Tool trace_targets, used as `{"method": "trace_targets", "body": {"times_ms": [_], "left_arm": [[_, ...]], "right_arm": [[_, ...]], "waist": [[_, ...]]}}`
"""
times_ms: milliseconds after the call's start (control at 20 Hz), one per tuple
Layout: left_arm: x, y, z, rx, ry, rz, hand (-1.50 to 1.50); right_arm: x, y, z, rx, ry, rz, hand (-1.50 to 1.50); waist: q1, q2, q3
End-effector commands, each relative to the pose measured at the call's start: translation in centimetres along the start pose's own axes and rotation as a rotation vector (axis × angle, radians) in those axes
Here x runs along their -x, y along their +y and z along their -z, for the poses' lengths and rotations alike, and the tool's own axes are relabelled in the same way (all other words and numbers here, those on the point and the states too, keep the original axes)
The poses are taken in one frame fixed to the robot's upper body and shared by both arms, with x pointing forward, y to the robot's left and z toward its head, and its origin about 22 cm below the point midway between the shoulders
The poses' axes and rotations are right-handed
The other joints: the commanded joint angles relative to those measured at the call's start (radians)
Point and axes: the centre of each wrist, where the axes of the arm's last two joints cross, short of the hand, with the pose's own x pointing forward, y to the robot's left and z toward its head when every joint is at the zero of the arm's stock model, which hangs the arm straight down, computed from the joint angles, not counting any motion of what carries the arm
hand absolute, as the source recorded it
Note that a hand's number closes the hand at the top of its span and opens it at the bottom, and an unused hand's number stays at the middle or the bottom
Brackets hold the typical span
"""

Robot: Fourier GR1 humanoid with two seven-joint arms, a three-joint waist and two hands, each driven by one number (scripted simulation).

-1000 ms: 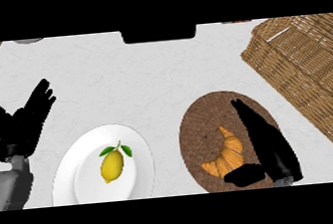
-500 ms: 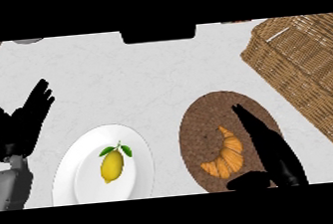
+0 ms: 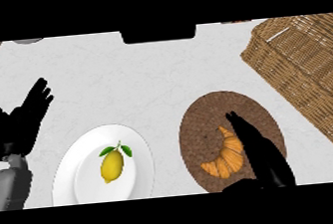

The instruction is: Pick the croissant from the placemat and place it in the basket

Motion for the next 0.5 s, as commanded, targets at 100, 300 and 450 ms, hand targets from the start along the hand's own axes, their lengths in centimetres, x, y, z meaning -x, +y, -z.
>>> {"method": "trace_targets", "body": {"times_ms": [100,300,450], "left_arm": [[-0.8,-0.3,-1.5,0.014,0.001,-0.011,0.0],[1.0,0.4,-1.0,-0.011,0.007,-0.005,0.0],[-1.8,0.3,-0.7,-0.003,0.005,-0.007,0.0]], "right_arm": [[-1.3,1.5,1.0,0.013,0.032,-0.041,-1.5],[2.0,1.9,1.8,0.008,0.024,-0.078,-1.5],[-0.5,2.8,1.9,-0.063,0.005,-0.172,1.5]], "waist": [[0.003,-0.001,0.0],[0.001,0.0,0.0],[0.003,0.0,0.0]]}}
